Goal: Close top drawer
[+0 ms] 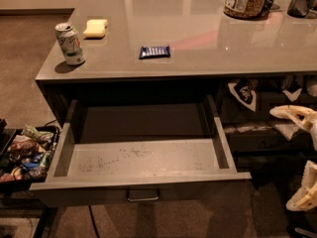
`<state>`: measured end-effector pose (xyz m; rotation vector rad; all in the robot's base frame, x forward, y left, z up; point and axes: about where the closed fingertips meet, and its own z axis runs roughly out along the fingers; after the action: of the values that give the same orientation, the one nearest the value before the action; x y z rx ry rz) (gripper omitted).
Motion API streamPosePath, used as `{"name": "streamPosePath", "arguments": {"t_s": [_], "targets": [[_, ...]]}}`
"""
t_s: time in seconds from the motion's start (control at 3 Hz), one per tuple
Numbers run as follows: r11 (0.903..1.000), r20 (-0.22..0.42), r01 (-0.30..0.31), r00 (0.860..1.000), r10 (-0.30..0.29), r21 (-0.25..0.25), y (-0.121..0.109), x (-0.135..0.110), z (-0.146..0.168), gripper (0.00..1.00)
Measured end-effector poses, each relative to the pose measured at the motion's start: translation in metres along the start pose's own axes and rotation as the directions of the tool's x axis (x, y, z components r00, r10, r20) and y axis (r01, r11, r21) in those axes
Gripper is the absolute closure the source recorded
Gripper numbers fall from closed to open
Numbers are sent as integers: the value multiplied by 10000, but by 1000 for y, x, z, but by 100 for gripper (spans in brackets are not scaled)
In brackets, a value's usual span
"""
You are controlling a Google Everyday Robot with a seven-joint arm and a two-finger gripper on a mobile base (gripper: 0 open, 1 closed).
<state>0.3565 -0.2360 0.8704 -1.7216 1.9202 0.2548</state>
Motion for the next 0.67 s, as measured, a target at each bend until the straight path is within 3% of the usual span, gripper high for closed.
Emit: {"name": "streamPosePath", "arguments": {"t_s": [0.67], "targets": [[9996,257,-130,9996,124,248,2,4,3,0]]}}
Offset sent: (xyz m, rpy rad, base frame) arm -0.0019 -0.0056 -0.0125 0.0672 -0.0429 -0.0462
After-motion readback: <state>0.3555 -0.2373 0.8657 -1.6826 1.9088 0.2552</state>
